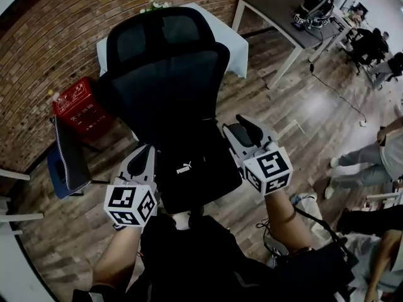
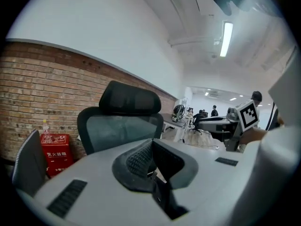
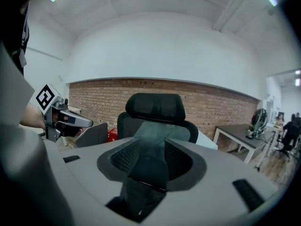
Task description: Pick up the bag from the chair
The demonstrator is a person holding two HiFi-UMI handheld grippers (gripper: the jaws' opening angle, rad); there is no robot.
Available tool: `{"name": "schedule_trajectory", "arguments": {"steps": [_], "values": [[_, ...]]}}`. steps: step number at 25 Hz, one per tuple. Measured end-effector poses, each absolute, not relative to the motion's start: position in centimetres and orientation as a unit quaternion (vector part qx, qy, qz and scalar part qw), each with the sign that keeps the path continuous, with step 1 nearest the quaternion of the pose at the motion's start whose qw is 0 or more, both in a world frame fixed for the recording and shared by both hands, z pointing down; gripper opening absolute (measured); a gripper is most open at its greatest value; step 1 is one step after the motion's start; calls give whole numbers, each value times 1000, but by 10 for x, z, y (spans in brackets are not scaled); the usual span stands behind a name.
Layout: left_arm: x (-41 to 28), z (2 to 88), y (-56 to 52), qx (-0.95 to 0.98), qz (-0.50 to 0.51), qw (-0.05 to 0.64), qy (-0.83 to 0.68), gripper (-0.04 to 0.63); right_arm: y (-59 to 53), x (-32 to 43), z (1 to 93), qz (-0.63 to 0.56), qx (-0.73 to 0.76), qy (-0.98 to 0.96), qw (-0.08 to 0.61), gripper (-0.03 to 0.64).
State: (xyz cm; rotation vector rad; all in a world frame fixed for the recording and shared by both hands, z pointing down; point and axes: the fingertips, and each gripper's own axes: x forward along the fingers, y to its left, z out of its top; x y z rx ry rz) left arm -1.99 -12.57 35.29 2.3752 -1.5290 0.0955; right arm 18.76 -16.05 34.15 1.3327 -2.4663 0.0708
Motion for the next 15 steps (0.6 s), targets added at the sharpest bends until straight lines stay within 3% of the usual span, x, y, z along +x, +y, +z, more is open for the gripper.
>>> {"name": "schedule_trajectory", "arguments": {"steps": [13, 15], "values": [[-62, 486, -163, 809, 115, 209, -537, 17, -203, 148, 470, 67, 364, -890, 265, 275], [-66, 510, -170, 808, 129, 221, -531, 81, -209, 145, 494, 75, 354, -889, 280, 285]]}}
